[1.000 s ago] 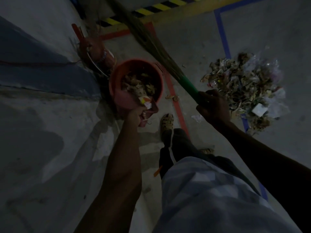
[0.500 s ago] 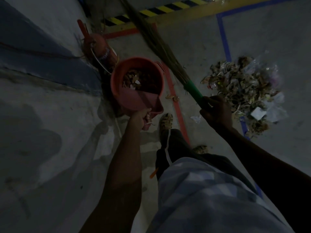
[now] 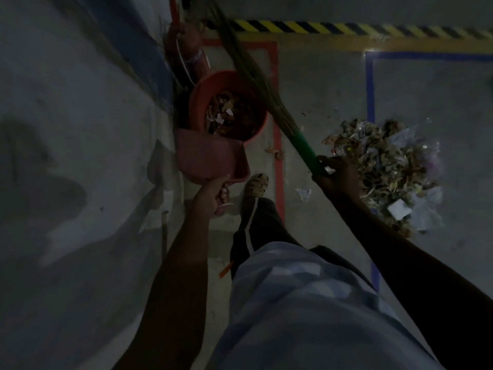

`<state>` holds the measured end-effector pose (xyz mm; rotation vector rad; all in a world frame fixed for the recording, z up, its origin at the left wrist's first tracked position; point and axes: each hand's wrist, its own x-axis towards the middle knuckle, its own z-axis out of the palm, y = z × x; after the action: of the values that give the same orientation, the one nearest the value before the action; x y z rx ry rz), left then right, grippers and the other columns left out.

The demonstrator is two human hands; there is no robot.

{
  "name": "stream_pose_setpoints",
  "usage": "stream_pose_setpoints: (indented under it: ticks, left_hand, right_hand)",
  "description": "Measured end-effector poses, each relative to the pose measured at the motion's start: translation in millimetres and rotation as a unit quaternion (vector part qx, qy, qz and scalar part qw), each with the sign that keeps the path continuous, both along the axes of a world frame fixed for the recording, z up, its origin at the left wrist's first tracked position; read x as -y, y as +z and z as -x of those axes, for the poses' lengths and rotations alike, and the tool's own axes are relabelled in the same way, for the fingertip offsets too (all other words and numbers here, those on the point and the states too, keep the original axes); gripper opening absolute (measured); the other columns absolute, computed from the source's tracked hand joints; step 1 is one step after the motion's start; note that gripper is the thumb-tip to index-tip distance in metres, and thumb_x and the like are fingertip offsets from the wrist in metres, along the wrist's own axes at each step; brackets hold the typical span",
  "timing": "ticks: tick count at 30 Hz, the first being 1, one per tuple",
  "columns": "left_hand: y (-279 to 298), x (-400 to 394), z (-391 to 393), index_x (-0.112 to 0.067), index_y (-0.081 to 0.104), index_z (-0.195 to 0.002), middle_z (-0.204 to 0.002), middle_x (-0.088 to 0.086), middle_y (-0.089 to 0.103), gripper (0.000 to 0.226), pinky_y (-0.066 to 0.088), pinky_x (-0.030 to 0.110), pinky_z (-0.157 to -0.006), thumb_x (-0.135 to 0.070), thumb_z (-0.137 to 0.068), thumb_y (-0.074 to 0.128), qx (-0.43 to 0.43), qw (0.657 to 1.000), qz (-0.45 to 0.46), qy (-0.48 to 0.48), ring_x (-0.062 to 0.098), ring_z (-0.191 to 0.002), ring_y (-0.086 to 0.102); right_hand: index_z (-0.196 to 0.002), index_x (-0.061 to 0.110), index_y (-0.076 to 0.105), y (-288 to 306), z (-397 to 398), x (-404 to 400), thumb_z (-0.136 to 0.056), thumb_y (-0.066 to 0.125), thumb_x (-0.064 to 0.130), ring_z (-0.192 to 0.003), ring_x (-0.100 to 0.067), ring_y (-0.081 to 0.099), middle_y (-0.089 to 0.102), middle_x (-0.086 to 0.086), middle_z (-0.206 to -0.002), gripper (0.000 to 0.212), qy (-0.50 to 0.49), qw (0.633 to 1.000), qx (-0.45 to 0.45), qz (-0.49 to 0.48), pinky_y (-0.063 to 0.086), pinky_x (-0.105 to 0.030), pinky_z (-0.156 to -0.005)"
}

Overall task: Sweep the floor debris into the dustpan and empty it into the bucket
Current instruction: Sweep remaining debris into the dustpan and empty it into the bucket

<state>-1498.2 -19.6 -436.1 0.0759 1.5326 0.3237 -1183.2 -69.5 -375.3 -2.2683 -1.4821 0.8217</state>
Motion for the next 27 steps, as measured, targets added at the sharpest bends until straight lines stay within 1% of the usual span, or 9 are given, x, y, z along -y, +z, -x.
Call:
stream_pose_setpoints:
  ticks: [3,6,9,12,14,18,22,24,27]
  left_hand:
    - [-4,54,6,-0.015,0.046,-0.065,-0.042,-0.005,0.040,0.037,0.026,0.014,-0.036,-0.026,-0.096,0.063,-0.007,0.999,-0.013,0.036,0.006,-0.033,0.031]
    - [-5,116,7,-0.017,0.047,-0.065,-0.047,-0.005,0.042,0.036,0.028,0.014,-0.037,-0.027,-0.096,0.064,-0.021,0.996,-0.023,0.083,0.007,-0.035,0.033]
    - [-8,176,5,-0.017,0.046,-0.064,-0.045,-0.005,0.041,0.037,0.030,0.014,-0.036,-0.025,-0.096,0.062,-0.024,0.990,-0.029,0.133,0.007,-0.032,0.034]
    - [-15,225,9,-0.018,0.045,-0.065,-0.041,-0.005,0.041,0.036,0.029,0.015,-0.035,-0.028,-0.094,0.064,-0.041,0.987,-0.022,0.156,0.007,-0.031,0.034]
    - [-17,250,13,-0.018,0.047,-0.063,-0.041,-0.005,0.041,0.037,0.029,0.015,-0.036,-0.029,-0.093,0.066,-0.056,0.985,-0.016,0.160,0.008,-0.032,0.035]
    - [-19,279,25,-0.018,0.049,-0.061,-0.046,-0.003,0.043,0.036,0.030,0.015,-0.035,-0.028,-0.090,0.068,-0.071,0.983,-0.012,0.167,0.009,-0.032,0.035]
    - [-37,289,44,-0.017,0.047,-0.062,-0.044,-0.005,0.042,0.036,0.029,0.015,-0.034,-0.027,-0.090,0.068,-0.045,0.979,-0.008,0.197,0.009,-0.031,0.033]
    - [-46,290,54,-0.018,0.045,-0.063,-0.045,-0.005,0.041,0.037,0.027,0.014,-0.034,-0.028,-0.092,0.066,-0.045,0.979,-0.008,0.197,0.009,-0.031,0.032]
    - [-62,291,71,-0.020,0.046,-0.063,-0.048,-0.003,0.040,0.036,0.027,0.014,-0.034,-0.029,-0.092,0.065,-0.055,0.984,0.001,0.167,0.010,-0.031,0.032]
  right_hand:
    - [-0.125,0.014,0.069,-4,4,41,-0.066,0.071,0.035,-0.093,-0.029,0.065,0.067,-0.014,-0.113,0.063,0.002,0.999,-0.036,0.002,0.044,-0.029,-0.073]
    - [-0.122,0.013,0.071,-12,7,89,-0.068,0.078,0.031,-0.098,-0.027,0.066,0.070,-0.013,-0.109,0.058,0.011,0.999,-0.051,0.000,0.048,-0.031,-0.078]
    - [-0.124,0.012,0.070,-25,12,139,-0.075,0.080,0.020,-0.095,-0.028,0.066,0.070,-0.014,-0.111,0.051,0.035,0.998,-0.054,0.020,0.052,-0.033,-0.078]
    - [-0.122,0.011,0.070,-41,18,175,-0.075,0.078,0.020,-0.088,-0.031,0.067,0.070,-0.015,-0.109,0.049,0.067,0.996,-0.051,0.025,0.054,-0.037,-0.075]
    - [-0.119,0.009,0.071,-49,23,193,-0.075,0.080,0.017,-0.083,-0.031,0.068,0.071,-0.015,-0.108,0.046,0.078,0.995,-0.047,0.035,0.054,-0.036,-0.073]
    - [-0.117,0.008,0.073,-69,39,213,-0.077,0.079,0.018,-0.087,-0.031,0.069,0.073,-0.015,-0.107,0.041,0.103,0.991,-0.030,0.078,0.047,-0.028,-0.075]
    - [-0.121,0.011,0.072,-101,63,212,-0.077,0.077,0.021,-0.083,-0.033,0.068,0.071,-0.016,-0.104,0.045,0.127,0.987,-0.018,0.102,0.048,-0.031,-0.069]
    - [-0.123,0.011,0.071,-119,80,204,-0.078,0.075,0.022,-0.082,-0.033,0.067,0.070,-0.017,-0.105,0.046,0.143,0.983,-0.005,0.113,0.043,-0.027,-0.066]
    - [-0.126,0.009,0.068,-151,108,188,-0.079,0.077,0.024,-0.088,-0.033,0.067,0.069,-0.017,-0.108,0.051,0.157,0.980,-0.002,0.122,0.039,-0.023,-0.072]
